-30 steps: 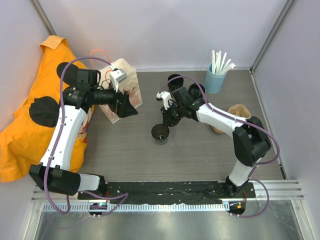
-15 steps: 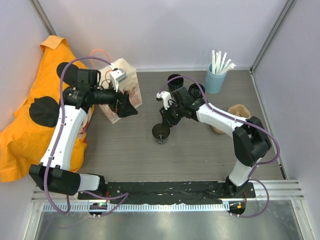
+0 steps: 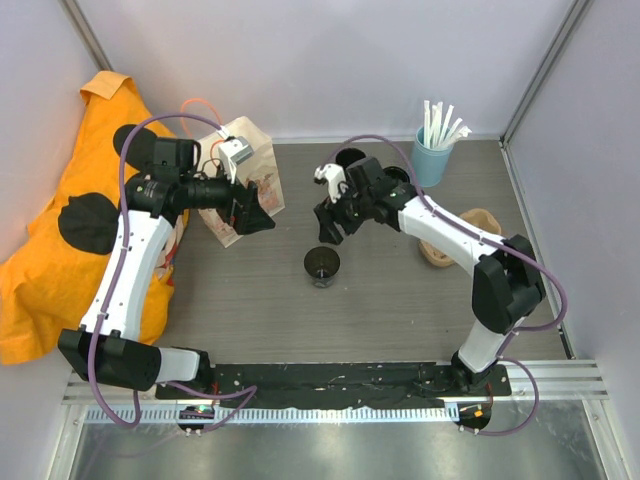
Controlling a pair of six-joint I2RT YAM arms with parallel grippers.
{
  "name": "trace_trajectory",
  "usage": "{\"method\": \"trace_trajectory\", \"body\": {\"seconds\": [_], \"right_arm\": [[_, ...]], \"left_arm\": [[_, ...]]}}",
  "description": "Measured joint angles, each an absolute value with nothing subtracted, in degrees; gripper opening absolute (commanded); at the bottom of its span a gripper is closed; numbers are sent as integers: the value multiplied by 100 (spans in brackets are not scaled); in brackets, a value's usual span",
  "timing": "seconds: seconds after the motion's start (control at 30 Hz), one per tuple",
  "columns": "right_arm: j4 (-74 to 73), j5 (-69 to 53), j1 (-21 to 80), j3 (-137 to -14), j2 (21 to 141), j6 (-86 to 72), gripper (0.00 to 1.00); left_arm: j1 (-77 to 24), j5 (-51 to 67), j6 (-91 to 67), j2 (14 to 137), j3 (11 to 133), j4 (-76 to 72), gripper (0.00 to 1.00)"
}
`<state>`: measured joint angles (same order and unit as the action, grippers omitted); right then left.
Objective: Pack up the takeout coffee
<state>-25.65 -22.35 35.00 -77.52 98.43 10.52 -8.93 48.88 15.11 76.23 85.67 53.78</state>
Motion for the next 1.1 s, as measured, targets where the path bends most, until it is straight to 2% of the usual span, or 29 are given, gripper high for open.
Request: {"method": "trace_trajectory", "body": {"seconds": [0.47,0.6,0.87,1.1], "right_arm": [[-2792,-1431,1999,-8947,9684,1549,73],[-2788,-1028,1684,-9166,10062,1732,73],[-2834,-642,1704,-9397,11096,1935,73],[-2871,-517,1708,-9564,11454,1938,61]], "left_arm": [[-888,4890,1428,7623,8562,5339,100],[-886,4888,1387,7623,8554,5334,100],[-882,4888,1358,7623,8493,5288,100],[-849,4888,1341,7623,8482,5238,100]]}}
